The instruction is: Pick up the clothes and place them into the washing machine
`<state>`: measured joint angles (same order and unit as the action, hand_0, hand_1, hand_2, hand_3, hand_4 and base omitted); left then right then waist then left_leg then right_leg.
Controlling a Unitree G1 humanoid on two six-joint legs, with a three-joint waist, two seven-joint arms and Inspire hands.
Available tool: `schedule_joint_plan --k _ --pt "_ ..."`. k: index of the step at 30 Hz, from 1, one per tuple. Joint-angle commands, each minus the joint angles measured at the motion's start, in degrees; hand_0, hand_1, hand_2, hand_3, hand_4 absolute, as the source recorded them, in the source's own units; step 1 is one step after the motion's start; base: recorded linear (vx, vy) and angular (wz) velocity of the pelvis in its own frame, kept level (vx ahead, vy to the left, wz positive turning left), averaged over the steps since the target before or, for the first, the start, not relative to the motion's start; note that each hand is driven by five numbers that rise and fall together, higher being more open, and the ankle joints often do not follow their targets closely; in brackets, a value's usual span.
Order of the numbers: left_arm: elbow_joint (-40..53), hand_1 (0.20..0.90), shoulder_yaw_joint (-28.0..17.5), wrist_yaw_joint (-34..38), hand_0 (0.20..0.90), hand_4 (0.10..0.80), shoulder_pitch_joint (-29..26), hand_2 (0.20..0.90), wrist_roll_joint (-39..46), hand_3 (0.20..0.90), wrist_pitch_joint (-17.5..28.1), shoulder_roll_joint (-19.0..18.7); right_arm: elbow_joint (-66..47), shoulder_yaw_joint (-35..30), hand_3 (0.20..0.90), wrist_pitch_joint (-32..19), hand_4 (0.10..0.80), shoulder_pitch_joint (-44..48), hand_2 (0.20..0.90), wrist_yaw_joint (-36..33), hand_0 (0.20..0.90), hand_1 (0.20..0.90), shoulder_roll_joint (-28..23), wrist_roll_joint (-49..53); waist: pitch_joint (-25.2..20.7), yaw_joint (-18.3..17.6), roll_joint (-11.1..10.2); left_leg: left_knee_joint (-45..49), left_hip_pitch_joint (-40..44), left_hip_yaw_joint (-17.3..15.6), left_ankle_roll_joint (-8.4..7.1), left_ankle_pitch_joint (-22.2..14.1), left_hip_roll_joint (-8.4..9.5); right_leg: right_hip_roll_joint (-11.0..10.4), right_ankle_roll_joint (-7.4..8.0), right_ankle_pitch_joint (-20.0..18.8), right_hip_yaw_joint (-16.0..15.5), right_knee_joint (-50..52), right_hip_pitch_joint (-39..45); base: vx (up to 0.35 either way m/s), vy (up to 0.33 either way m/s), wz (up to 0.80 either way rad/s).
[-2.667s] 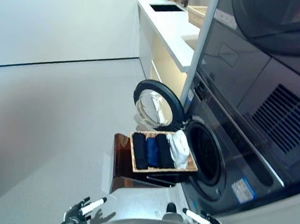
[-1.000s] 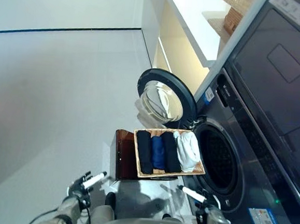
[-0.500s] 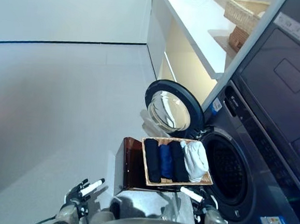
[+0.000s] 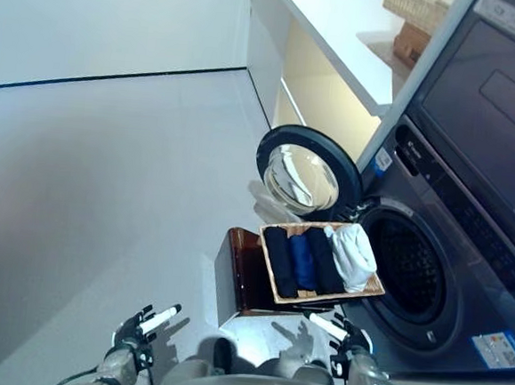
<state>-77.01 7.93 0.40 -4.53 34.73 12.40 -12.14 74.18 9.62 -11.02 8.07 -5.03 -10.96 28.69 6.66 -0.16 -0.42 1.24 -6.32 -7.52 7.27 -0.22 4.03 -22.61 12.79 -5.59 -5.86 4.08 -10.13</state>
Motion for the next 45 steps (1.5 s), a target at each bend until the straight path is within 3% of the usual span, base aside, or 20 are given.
schedule_joint_plan --k 1,3,6,7,8,9,11,14,15,16,17,18,19,21,22,26,32,37,42,45 --pt "0.7 0.900 -3.0 0.4 0.900 0.800 -4.5 0.900 1.7 0.900 2.3 -2.1 -3.0 0.9 0.900 -1.8 0.800 5.0 0.900 -1.8 0.900 0.900 -2.9 -0.6 2.0 -3.1 -2.7 7.2 5.5 6.6 -9.06 -8.8 -5.42 -0.7 0.18 -10.5 1.7 -2.9 -1.7 0.210 -0.192 0.18" --pt "0.9 0.900 -3.1 0.4 0.900 0.800 -4.1 0.900 2.0 0.900 2.2 -2.0 -3.2 1.2 0.900 -1.5 0.800 4.9 0.900 -1.6 0.900 0.900 -2.9 -1.1 1.8 -3.2 -3.1 6.3 6.9 7.7 -9.86 -9.0 -6.46 -0.2 0.77 -11.3 3.0 -2.6 -2.4 0.170 -0.166 0.28" --pt "0.2 0.900 -3.4 0.1 0.900 0.800 -3.7 0.900 2.3 0.900 2.1 -1.9 -2.9 1.4 0.900 -1.4 0.800 4.6 0.900 -1.4 0.900 0.900 -2.9 -1.8 1.5 -2.8 -3.7 5.3 8.3 8.6 -10.67 -9.3 -7.53 0.8 0.83 -10.1 2.1 -1.7 -2.1 0.176 -0.193 0.49" --pt "-0.2 0.900 -3.5 0.0 0.900 0.800 -3.3 0.900 2.0 0.900 1.7 -1.4 -2.3 1.7 0.900 -1.2 0.800 4.5 0.900 -1.2 0.900 0.900 -3.0 -2.5 0.9 -2.4 -3.9 4.6 9.0 9.2 -11.47 -9.2 -9.22 2.2 0.60 -8.1 1.1 -1.4 -1.6 0.110 -0.142 0.40" --pt "-0.2 0.900 -3.5 0.0 0.900 0.800 -3.3 0.900 2.0 0.900 1.7 -1.3 -2.3 1.7 0.900 -1.3 0.800 4.5 0.900 -1.2 0.900 0.900 -3.0 -2.5 0.9 -2.5 -3.8 4.5 9.0 9.2 -11.53 -9.2 -9.36 2.3 0.54 -8.1 1.0 -1.4 -1.5 0.171 -0.276 0.22" --pt "-0.1 0.900 -3.4 -0.2 0.900 0.800 -3.2 0.900 2.6 0.900 1.8 -0.6 -2.2 2.2 0.900 -1.6 0.800 4.7 0.900 -1.2 0.900 0.900 -3.6 -2.9 0.5 -2.2 -3.5 4.5 8.4 10.4 -12.58 -8.2 -11.68 4.2 -0.25 -5.9 -0.5 -1.1 -1.0 0.077 -0.194 -0.01" --pt "0.3 0.900 -2.6 0.0 0.900 0.800 -3.8 0.900 2.7 0.900 2.1 0.3 -2.3 2.0 0.900 -2.1 0.800 4.7 0.900 -1.7 0.900 0.900 -4.3 -2.5 0.5 -2.3 -2.9 3.9 7.2 11.1 -13.40 -6.8 -13.39 5.1 -0.58 -4.7 -1.9 -0.9 -0.7 0.056 -0.185 0.07" --pt "1.0 0.900 -1.1 0.3 0.900 0.800 -4.6 0.900 2.4 0.900 2.2 0.9 -2.3 1.2 0.900 -2.3 0.800 4.2 0.900 -2.1 0.900 0.900 -5.0 -2.1 0.6 -2.9 -2.3 3.6 5.6 8.6 -13.93 -5.0 -14.74 4.7 -0.82 -3.6 -4.1 -0.1 -0.1 0.003 -0.051 0.39" --pt "1.1 0.900 0.0 0.5 0.900 0.800 -5.1 0.900 2.1 0.900 2.2 1.3 -2.2 0.5 0.900 -2.4 0.800 3.6 0.900 -2.4 0.900 0.900 -5.5 -2.0 0.8 -3.8 -2.0 3.4 4.1 3.5 -14.15 -2.9 -15.91 3.6 -0.84 -3.1 -6.1 0.4 0.7 -0.112 -0.018 0.85" --pt "2.1 0.900 1.2 0.7 0.900 0.800 -6.4 0.900 1.8 0.900 2.2 1.6 -2.6 -0.8 0.900 -2.6 0.800 2.8 0.900 -3.0 0.900 0.900 -6.1 -0.9 1.5 -5.8 -1.6 4.8 0.7 -6.0 -14.48 1.0 -17.57 1.8 -0.99 -3.2 -9.5 0.6 1.8 -0.162 -0.020 1.14" --pt "2.5 0.900 1.6 0.7 0.900 0.800 -7.0 0.900 1.6 0.900 2.4 1.6 -2.6 -1.2 0.900 -2.7 0.800 2.8 0.900 -3.2 0.900 0.900 -6.3 -0.5 1.8 -6.4 -1.2 5.3 -1.0 -9.6 -14.74 3.0 -18.48 1.5 -1.00 -3.3 -10.7 0.6 2.0 -0.136 -0.015 1.56" --pt "2.5 0.900 1.6 0.7 0.900 0.800 -7.0 0.900 1.6 0.900 2.4 1.6 -2.6 -1.2 0.900 -2.7 0.800 2.7 0.900 -3.2 0.900 0.900 -6.4 -0.5 1.9 -6.4 -1.0 5.4 -1.0 -9.5 -14.85 2.9 -18.66 1.6 -1.02 -3.1 -10.7 0.7 2.0 -0.088 -0.001 1.33" --pt "2.9 0.900 1.9 0.8 0.900 0.800 -7.6 0.900 1.5 0.900 2.4 1.5 -2.5 -1.3 0.900 -2.7 0.800 2.8 0.900 -3.4 0.900 0.900 -6.4 -0.3 2.1 -6.8 -0.7 5.4 -2.0 -11.7 -15.24 4.6 -19.60 1.6 -1.12 -3.2 -11.6 0.7 1.9 -0.040 -0.019 0.97" --pt "2.7 0.900 1.6 0.7 0.900 0.800 -7.4 0.900 1.7 0.900 2.5 0.9 -1.5 -0.6 0.900 -2.6 0.800 3.1 0.900 -3.3 0.900 0.900 -5.6 -0.5 1.7 -6.2 -0.3 4.1 -1.3 -9.4 -15.30 3.6 -19.45 3.1 -1.38 -3.0 -10.7 0.1 0.9 -0.035 -0.028 0.15" --pt "2.9 0.900 1.5 0.8 0.900 0.800 -7.5 0.900 1.7 0.900 2.8 0.5 -1.5 -0.4 0.900 -2.7 0.800 3.3 0.900 -3.3 0.900 0.900 -5.5 -0.4 2.1 -5.4 -0.6 4.7 -2.1 -6.4 -15.31 2.8 -18.44 3.4 -1.38 -3.3 -9.7 0.0 0.2 -0.051 -0.016 -0.06" --pt "2.5 0.900 0.6 0.4 0.900 0.800 -6.6 0.900 2.2 0.900 3.0 -0.2 -1.6 0.4 0.900 -3.3 0.800 3.6 0.900 -2.6 0.900 0.900 -5.0 -0.8 2.8 -2.6 -1.9 4.9 -4.3 6.7 -14.18 -1.3 -12.33 4.6 -1.84 -3.8 -5.6 -0.6 -1.9 -0.013 -0.012 -0.58" --pt "0.9 0.900 0.2 -0.4 0.900 0.800 -6.1 0.900 1.3 0.900 2.8 -0.3 -0.6 0.2 0.900 -3.3 0.800 4.2 0.900 -2.6 0.900 0.900 -4.8 -1.7 2.5 -2.6 -2.4 4.4 -2.5 8.5 -13.90 -1.8 -12.62 4.9 -2.22 -2.7 -5.0 -0.6 -0.8 0.055 0.001 -0.05" --pt "1.4 0.900 -0.5 -0.2 0.900 0.800 -5.5 0.900 1.0 0.900 3.0 -0.5 -1.4 0.0 0.900 -3.4 0.800 3.6 0.900 -2.6 0.900 0.900 -4.9 -1.8 2.1 -2.9 -2.2 3.3 -0.4 6.7 -14.10 -1.5 -14.35 5.1 -2.27 -0.9 -5.0 1.0 -0.2 0.059 -0.013 -0.02" --pt "1.9 0.900 -1.5 -0.1 0.900 0.800 -4.4 0.900 0.8 0.900 3.2 -1.3 -1.7 1.0 0.900 -3.2 0.800 3.1 0.900 -2.0 0.900 0.900 -4.8 -2.2 1.7 -2.6 -2.2 5.6 1.7 6.6 -14.96 -1.5 -16.27 7.7 -3.51 0.6 -3.6 1.6 -0.1 0.052 -0.057 -0.11" --pt "1.3 0.900 -3.0 0.1 0.900 0.800 -3.3 0.900 1.0 0.900 3.1 -1.5 -1.7 2.0 0.900 -3.0 0.800 3.3 0.900 -1.6 0.900 0.900 -4.5 -3.0 0.9 -2.2 -1.6 8.1 3.2 7.8 -15.93 1.4 -17.77 9.9 -4.23 1.6 -2.7 1.5 0.9 0.070 -0.051 -0.28"
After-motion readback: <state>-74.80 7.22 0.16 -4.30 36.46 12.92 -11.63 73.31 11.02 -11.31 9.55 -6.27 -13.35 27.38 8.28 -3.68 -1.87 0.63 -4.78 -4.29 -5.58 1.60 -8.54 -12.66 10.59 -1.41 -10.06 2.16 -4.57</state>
